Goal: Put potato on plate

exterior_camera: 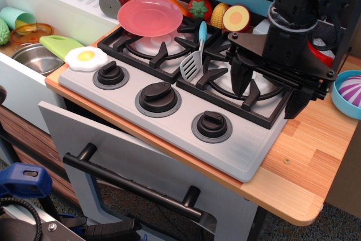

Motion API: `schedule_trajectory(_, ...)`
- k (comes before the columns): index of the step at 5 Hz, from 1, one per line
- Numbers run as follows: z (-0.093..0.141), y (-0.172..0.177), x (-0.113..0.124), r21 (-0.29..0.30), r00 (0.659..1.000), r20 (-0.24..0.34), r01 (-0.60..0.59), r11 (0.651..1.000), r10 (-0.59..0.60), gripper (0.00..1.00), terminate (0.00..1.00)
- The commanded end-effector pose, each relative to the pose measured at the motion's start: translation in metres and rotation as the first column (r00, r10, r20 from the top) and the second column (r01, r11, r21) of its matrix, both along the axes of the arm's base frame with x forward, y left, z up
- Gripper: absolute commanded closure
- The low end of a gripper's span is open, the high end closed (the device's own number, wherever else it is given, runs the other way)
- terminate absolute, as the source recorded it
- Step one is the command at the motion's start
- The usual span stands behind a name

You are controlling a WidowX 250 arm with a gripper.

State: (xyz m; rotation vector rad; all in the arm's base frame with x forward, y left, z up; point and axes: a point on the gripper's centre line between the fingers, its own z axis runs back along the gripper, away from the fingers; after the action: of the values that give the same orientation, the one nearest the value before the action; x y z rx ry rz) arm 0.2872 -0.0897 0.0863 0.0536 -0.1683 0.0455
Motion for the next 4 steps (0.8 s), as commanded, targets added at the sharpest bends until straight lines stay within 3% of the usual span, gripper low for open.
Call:
schedule_trajectory(1, 0.0, 0.0, 0.0, 0.0, 1.0, 0.0, 0.0, 1.0, 0.0, 0.0, 0.0)
schedule_trajectory(2, 0.0, 0.007, 0.022, 0.018, 0.992, 0.051, 0.112, 0.994, -0.113, 0.0, 0.0)
schedule_trajectory(3, 0.011, 0.01, 0.043, 0.123, 0.96, 0.126, 0.236, 0.964, -0.251, 0.0, 0.0)
schedule_trajectory(4, 0.014, 0.01, 0.058, 0.179, 0.923, 0.178, 0.31, 0.934, -0.341, 0.0, 0.0)
